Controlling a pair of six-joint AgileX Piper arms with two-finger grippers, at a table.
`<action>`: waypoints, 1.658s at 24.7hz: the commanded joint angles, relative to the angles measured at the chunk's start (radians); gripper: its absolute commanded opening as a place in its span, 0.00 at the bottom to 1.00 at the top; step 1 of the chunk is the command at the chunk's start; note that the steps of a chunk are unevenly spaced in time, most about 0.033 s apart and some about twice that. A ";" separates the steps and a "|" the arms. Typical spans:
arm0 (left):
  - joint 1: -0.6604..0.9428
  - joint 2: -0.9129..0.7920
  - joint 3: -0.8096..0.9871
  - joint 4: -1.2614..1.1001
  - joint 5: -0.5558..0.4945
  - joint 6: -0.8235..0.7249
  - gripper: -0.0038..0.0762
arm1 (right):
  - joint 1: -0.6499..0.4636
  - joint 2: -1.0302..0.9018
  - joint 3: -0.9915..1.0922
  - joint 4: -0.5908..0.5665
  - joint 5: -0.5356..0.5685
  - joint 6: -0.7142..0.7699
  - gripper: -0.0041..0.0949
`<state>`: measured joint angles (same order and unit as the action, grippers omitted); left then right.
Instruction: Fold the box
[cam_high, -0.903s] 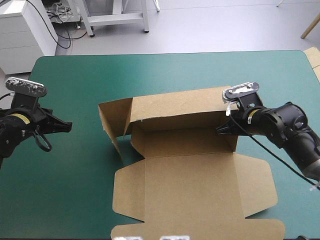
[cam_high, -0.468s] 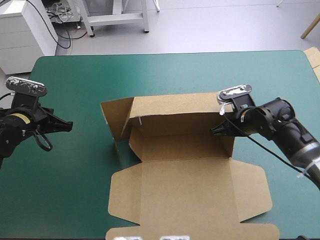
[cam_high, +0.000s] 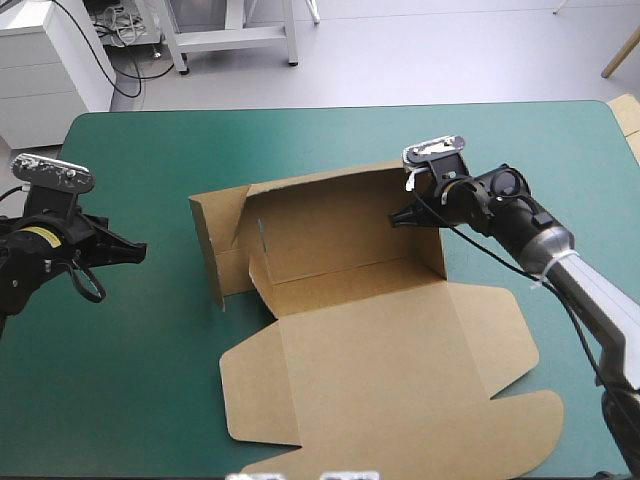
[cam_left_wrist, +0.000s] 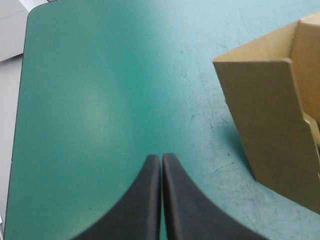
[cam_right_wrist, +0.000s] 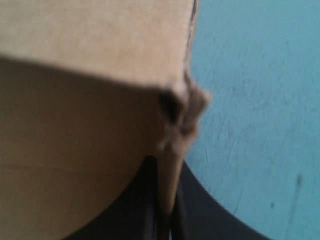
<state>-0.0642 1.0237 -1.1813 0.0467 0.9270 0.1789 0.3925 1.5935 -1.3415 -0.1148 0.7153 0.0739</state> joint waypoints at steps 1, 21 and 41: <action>0.002 -0.016 -0.024 -0.009 -0.061 -0.003 0.04 | -0.003 0.062 -0.041 0.022 -0.052 -0.015 0.03; 0.002 -0.016 -0.024 -0.009 -0.063 -0.003 0.04 | -0.094 0.085 -0.482 0.079 0.267 -0.144 0.93; 0.002 -0.012 -0.024 -0.047 -0.028 -0.003 0.04 | -0.096 0.255 -0.668 0.209 0.454 -0.251 0.93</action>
<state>-0.0642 1.0237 -1.1813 0.0160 0.9415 0.1789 0.3049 1.8453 -1.9808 0.0878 1.2100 -0.1664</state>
